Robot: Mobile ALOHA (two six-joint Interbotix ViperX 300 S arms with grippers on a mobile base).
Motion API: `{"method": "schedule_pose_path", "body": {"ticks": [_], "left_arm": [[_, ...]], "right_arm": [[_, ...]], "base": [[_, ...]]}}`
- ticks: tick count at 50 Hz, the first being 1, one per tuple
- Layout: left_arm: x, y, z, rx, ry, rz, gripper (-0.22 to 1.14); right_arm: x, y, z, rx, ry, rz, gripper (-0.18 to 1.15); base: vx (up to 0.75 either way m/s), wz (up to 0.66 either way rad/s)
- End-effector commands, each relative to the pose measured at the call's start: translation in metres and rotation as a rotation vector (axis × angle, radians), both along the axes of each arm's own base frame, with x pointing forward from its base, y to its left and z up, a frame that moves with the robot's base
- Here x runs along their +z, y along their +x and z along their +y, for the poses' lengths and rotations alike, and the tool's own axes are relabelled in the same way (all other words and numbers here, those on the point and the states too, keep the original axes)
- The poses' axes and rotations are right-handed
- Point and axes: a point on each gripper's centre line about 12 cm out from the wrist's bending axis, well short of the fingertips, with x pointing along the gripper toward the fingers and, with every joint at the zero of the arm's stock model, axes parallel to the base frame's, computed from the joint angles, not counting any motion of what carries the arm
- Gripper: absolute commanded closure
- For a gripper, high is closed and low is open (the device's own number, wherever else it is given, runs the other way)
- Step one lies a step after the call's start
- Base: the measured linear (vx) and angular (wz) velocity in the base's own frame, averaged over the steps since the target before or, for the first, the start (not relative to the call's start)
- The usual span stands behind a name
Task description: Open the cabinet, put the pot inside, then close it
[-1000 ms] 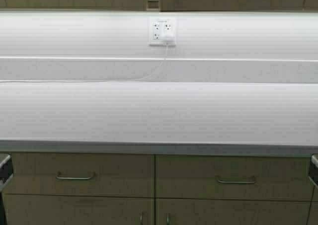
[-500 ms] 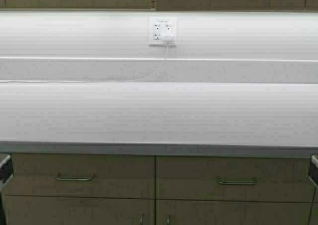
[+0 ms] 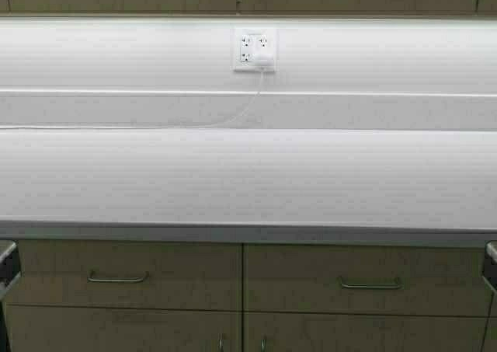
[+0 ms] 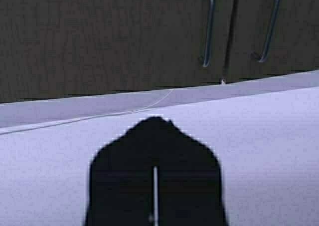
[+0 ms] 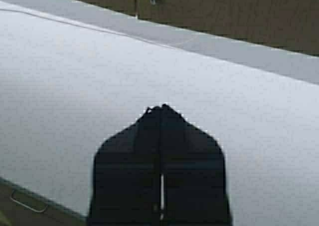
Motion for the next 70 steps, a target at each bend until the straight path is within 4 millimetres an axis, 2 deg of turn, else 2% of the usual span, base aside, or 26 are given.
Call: {"method": "schedule_pose_path", "body": {"ticks": [1,70], "left_arm": [[0.0072,-0.0024,0.0002,-0.001,-0.006,-0.022,0.88],[0.0052,-0.0006,-0.0003,-0.001,0.0,-0.017,0.88]], "right_arm": [[0.0058,0.0006,0.0014,0.004,0.01,-0.014,0.9],[0.0042,0.0036,0.0023,0.005,-0.006,-0.012,0.9]], "base": [[0.0,0.0],[0.0,0.0]]}}
